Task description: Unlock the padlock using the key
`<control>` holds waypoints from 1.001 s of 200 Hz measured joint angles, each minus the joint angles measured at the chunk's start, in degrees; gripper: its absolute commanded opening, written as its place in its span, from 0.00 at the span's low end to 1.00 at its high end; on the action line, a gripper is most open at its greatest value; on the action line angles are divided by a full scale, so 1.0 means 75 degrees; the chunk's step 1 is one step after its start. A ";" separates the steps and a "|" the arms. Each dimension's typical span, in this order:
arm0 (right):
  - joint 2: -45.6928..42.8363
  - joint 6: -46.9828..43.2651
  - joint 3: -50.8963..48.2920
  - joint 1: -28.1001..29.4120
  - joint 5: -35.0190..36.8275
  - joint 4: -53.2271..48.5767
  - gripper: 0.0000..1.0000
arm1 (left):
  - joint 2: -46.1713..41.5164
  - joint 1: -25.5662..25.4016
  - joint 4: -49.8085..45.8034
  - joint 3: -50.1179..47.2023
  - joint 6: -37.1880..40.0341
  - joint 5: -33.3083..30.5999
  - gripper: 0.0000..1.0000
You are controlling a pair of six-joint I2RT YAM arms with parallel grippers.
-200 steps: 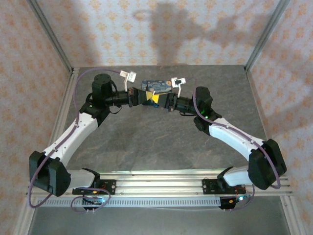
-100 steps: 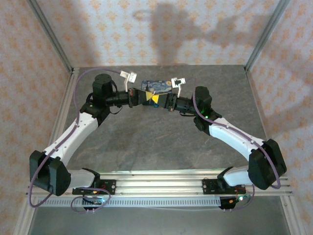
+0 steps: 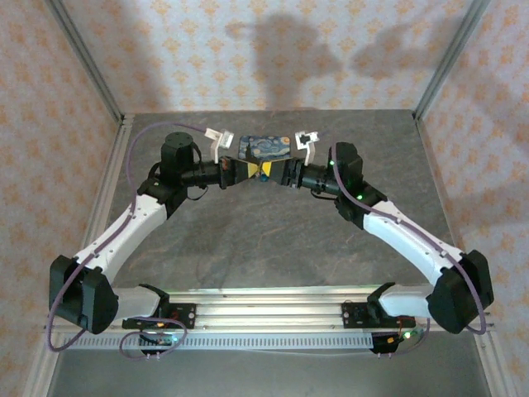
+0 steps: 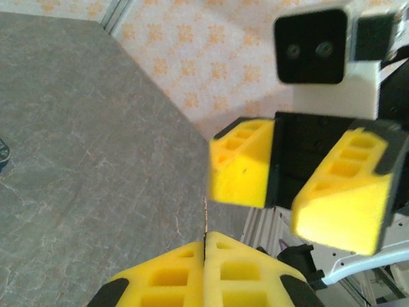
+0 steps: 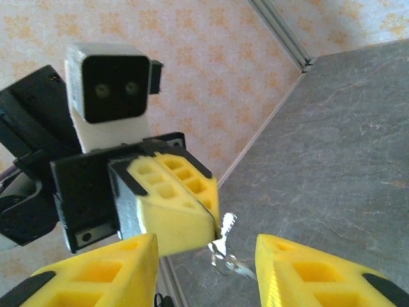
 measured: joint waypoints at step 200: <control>0.0341 -0.0277 0.0621 -0.0029 -0.0912 -0.0632 0.00 | 0.0009 0.0076 -0.0944 0.0629 0.0892 0.0912 0.48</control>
